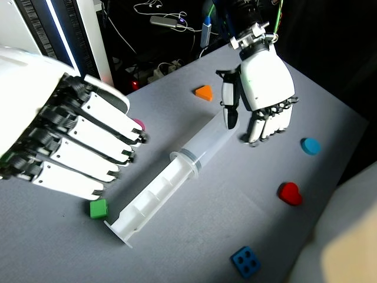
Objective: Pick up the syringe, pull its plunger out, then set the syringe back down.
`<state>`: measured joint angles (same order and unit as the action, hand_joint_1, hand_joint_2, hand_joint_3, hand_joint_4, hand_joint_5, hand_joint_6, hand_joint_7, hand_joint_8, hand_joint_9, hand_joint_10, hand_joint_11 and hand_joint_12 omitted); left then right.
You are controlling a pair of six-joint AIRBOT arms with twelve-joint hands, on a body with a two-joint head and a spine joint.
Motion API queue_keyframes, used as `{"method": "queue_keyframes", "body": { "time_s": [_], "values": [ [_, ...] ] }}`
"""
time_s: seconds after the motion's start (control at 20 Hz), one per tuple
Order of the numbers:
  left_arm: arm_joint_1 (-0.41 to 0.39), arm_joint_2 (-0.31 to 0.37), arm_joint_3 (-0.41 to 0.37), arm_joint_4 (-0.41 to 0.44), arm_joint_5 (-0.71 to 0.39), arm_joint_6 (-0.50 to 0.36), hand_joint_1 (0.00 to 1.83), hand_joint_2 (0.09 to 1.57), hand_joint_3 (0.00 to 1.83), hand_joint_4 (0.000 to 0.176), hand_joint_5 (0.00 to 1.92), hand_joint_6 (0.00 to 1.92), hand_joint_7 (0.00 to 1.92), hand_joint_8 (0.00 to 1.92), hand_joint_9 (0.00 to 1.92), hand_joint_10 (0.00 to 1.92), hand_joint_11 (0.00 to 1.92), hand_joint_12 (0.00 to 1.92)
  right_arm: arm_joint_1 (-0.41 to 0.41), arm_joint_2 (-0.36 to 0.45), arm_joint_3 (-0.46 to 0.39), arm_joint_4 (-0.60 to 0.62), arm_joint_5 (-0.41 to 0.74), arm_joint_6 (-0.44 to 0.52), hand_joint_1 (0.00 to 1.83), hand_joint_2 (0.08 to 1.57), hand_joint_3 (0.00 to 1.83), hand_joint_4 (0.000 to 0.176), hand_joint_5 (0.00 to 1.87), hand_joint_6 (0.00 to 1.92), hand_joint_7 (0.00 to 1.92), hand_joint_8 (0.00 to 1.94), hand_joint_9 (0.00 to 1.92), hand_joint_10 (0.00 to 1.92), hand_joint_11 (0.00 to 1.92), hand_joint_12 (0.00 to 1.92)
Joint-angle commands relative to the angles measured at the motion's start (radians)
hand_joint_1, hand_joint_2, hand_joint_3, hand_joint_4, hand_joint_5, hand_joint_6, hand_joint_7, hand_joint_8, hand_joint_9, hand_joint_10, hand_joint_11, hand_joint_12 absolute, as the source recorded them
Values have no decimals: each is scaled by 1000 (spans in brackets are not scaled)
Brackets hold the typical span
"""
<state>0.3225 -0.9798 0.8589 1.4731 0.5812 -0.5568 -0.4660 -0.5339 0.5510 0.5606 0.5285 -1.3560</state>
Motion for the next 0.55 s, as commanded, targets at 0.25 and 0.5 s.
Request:
{"method": "queue_keyframes", "body": {
  "time_s": [0.25, 0.5],
  "values": [
    [1, 17, -17, 46, 23, 1, 403, 1387, 2, 158, 1409, 1921, 1479, 1921, 1530, 1921, 1554, 1921, 5, 2, -1, -27, 113, 47, 293, 1506, 0, 151, 1262, 1921, 1460, 1941, 1623, 1921, 1831, 1921],
    [13, 27, -19, 47, 23, 1, 422, 1403, 0, 176, 1384, 1921, 1483, 1921, 1507, 1921, 1552, 1921, 3, 2, -1, -27, 142, 125, 284, 1532, 5, 176, 1273, 1921, 1462, 1941, 1616, 1921, 1791, 1921]
  ]
}}
